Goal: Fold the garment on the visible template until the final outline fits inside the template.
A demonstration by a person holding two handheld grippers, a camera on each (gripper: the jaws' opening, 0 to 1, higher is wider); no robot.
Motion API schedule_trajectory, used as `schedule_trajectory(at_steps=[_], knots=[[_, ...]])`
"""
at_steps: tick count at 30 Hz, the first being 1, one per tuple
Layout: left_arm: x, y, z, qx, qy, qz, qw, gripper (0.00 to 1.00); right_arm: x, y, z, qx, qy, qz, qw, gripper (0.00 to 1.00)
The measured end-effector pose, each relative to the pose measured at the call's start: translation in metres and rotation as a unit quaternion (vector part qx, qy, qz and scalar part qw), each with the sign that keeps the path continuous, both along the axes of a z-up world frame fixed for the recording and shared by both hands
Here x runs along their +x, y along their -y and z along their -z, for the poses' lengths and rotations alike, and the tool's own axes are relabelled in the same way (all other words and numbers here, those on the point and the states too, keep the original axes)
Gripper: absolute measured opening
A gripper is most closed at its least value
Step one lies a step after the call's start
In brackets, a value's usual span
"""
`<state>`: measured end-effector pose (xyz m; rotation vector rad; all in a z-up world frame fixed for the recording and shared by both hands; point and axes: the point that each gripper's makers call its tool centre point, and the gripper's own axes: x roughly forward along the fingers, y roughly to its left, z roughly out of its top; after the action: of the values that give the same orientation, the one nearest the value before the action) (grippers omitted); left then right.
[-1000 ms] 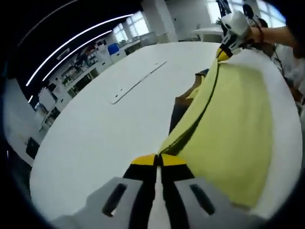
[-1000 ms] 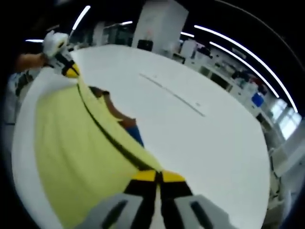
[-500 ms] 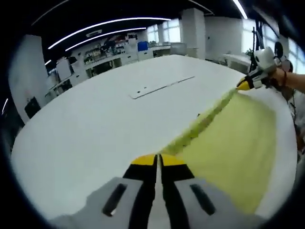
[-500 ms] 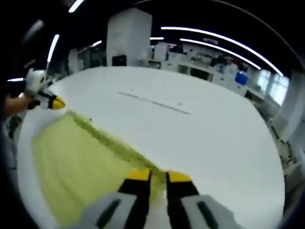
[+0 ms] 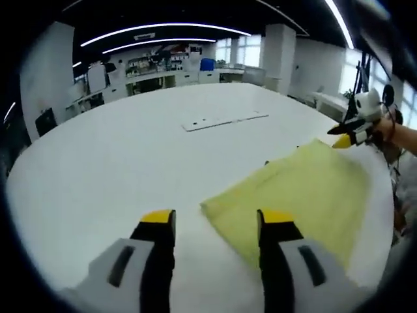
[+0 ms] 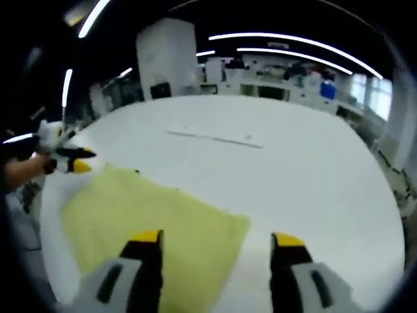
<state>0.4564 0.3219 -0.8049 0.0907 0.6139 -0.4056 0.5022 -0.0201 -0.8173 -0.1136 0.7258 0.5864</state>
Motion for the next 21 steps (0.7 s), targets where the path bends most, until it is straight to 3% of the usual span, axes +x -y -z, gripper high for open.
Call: schedule_trajectory(at_steps=[9,21], knots=[[-0.031,0.002,-0.009,-0.019,0.005,0.023,0.9995,0.71,-0.033,-0.004,-0.005,0.027,-0.017,-0.016,0.9994,0.89],[-0.073,0.013,-0.013,-0.03,0.011,0.051,0.9982,0.87,-0.08,-0.003,-0.009,0.043,-0.03,-0.039,0.9979,0.97]])
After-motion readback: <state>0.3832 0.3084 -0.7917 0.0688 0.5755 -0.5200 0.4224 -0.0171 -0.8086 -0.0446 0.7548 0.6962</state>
